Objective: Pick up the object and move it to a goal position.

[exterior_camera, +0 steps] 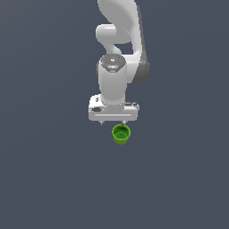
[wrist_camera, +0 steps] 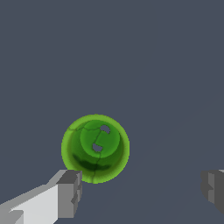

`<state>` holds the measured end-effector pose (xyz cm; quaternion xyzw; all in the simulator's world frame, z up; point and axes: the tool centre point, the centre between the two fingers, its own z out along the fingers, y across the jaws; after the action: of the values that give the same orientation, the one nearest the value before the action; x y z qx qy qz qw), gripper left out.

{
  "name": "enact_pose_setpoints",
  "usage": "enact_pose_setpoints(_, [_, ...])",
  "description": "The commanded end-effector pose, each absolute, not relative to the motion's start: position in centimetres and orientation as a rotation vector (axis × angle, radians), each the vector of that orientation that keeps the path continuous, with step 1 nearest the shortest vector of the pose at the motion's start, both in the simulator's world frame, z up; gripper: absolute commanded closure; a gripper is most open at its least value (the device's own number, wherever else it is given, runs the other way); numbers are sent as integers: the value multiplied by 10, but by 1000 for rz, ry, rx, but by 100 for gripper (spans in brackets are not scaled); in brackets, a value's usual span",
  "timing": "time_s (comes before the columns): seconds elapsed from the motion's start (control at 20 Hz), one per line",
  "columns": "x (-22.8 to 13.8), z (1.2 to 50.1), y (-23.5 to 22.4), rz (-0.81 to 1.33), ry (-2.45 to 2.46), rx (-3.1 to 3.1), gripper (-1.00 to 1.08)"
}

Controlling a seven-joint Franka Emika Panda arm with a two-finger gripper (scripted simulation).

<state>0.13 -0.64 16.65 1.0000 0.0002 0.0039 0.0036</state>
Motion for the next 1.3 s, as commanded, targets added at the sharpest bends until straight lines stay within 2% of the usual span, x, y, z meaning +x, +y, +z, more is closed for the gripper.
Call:
enact_pose_setpoints(0.0, [1,166,-6,12,1,3134,-20])
enact_pose_setpoints(0.65, [3,166,-10,0,13,3124,-20])
enact_pose_setpoints(1.25, [11,155,-5,-73,244,3148,-20])
